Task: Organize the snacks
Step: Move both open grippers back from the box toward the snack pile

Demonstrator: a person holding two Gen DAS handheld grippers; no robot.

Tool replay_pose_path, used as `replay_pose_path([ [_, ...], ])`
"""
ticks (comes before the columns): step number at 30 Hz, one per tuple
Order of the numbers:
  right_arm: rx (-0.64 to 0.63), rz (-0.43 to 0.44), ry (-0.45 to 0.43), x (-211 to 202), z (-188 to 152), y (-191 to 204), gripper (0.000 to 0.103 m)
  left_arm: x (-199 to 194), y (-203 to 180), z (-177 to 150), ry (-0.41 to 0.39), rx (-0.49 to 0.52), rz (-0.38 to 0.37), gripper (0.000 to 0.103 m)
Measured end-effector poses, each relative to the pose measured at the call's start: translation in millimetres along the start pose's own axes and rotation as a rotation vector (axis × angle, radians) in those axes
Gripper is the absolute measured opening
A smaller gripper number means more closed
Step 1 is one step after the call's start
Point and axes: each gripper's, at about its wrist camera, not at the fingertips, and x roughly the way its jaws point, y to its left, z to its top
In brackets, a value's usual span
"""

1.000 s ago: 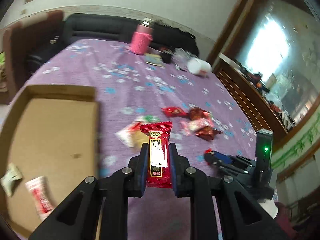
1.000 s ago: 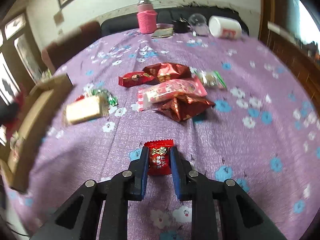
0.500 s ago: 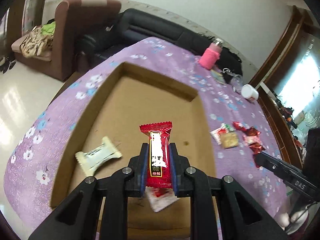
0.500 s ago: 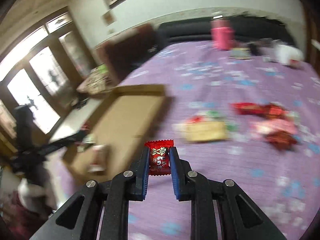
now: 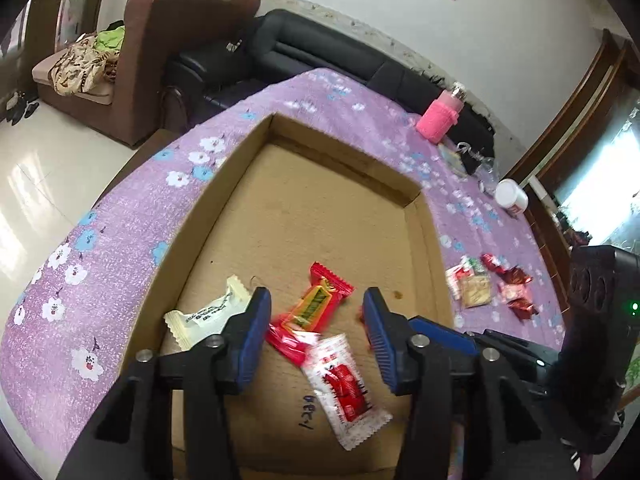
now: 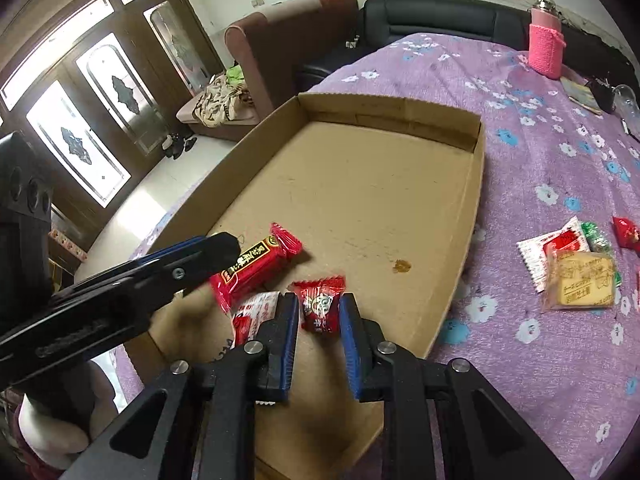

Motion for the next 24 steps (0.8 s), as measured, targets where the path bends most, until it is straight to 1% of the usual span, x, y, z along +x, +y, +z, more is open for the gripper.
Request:
replay_pose_path([
  [2, 0.002, -0.019, -0.046, -18, 0, -4, 0.024, -8, -6, 0, -0.020, 0.009, -0.020, 0.050],
  [3, 0.014, -0.022, -0.066, -28, 0, -7, 0.027, -12, -9, 0, -0.028, 0.015, -0.028, 0.058],
  [4, 0.032, -0.024, -0.081, -38, 0, -12, 0.035, -17, -13, -1, -0.039, 0.017, -0.031, 0.060],
  [5, 0.039, -0.027, -0.091, -45, 0, -14, 0.037, -21, -17, -1, -0.049, 0.019, -0.034, 0.060],
  [9, 0.102, -0.022, -0.172, -91, -12, -32, 0.037, -41, -43, 2, -0.067, 0.053, -0.096, 0.062],
  [12, 0.168, -0.025, -0.219, -127, -30, -54, 0.038, -65, -75, 3, -0.096, 0.117, -0.146, 0.070],
  [15, 0.236, -0.045, -0.231, -157, -45, -79, 0.039, -93, -108, 3, -0.130, 0.184, -0.213, 0.070],
  [17, 0.277, -0.057, -0.238, -179, -56, -97, 0.039, -111, -128, 6, -0.135, 0.213, -0.268, 0.070],
  [19, 0.320, -0.045, -0.257, -206, -65, -114, 0.039, -130, -148, 11, -0.149, 0.242, -0.314, 0.070],
  [21, 0.360, -0.068, -0.288, -235, -74, -130, 0.038, -155, -170, 15, -0.182, 0.277, -0.373, 0.070],
  [22, 0.395, -0.069, -0.319, -252, -80, -138, 0.039, -163, -177, 16, -0.196, 0.287, -0.391, 0.070],
  [23, 0.433, -0.039, -0.347, -266, -86, -146, 0.039, -172, -186, 18, -0.211, 0.296, -0.410, 0.070],
  [24, 0.487, 0.012, -0.378, -279, -93, -157, 0.041, -181, -195, 20, -0.223, 0.306, -0.429, 0.070],
])
